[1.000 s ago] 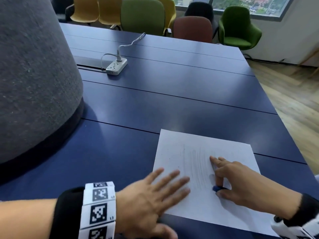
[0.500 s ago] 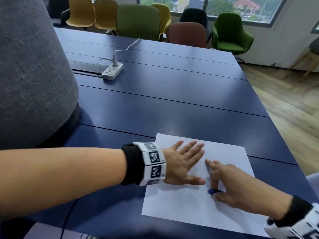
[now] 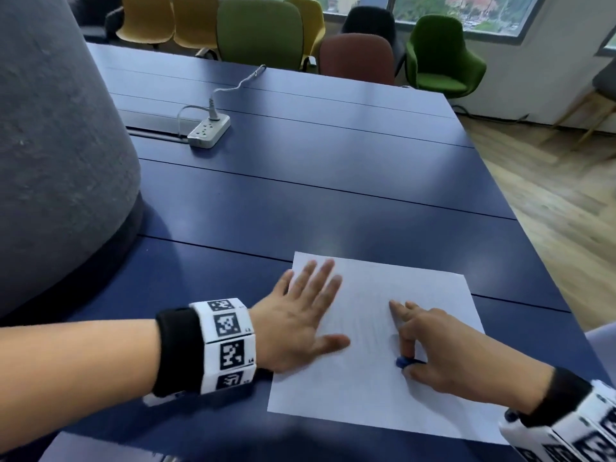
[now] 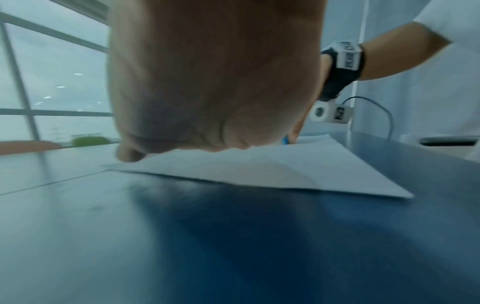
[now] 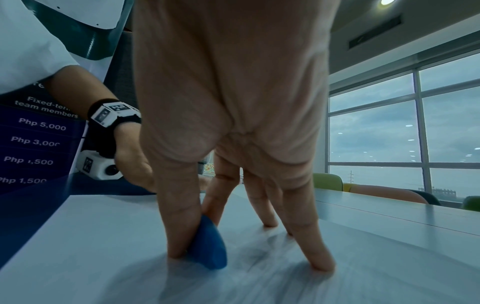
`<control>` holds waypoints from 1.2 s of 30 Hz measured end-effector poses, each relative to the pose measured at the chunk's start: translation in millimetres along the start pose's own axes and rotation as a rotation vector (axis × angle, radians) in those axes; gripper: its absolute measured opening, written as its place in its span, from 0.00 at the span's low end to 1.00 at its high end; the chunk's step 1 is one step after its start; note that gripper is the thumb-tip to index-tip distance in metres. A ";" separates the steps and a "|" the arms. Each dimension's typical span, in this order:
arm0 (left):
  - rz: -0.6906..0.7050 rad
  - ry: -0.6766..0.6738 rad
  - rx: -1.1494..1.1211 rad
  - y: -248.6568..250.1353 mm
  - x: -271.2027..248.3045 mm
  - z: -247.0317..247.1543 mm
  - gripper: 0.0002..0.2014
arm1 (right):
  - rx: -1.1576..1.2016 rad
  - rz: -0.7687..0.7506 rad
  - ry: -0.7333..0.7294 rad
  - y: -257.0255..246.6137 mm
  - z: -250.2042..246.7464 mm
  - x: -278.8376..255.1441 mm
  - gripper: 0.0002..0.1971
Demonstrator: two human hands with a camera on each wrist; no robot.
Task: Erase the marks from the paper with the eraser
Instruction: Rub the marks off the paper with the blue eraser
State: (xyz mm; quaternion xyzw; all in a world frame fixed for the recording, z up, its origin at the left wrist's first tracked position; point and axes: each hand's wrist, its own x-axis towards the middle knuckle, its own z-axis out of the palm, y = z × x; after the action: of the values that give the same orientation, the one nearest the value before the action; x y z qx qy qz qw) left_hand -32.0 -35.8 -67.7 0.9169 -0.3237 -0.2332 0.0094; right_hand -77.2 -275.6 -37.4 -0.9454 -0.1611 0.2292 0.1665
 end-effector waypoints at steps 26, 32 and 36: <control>-0.031 -0.021 0.044 -23.9 18.3 -48.7 0.47 | -0.150 0.060 0.091 -19.6 -17.5 5.2 0.04; -0.033 0.001 0.128 -24.5 24.0 -52.0 0.50 | -0.072 -0.071 0.223 -21.8 -41.5 64.0 0.04; -0.035 0.002 0.166 -24.4 27.2 -49.0 0.51 | -0.084 -0.104 0.192 -19.9 -44.1 93.4 0.08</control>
State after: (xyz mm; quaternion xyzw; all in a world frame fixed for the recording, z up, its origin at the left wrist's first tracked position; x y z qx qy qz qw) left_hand 22.2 -39.3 -39.5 0.9203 -0.3260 -0.2045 -0.0705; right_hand 18.5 -232.9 -28.1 -0.9595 -0.2027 0.1218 0.1532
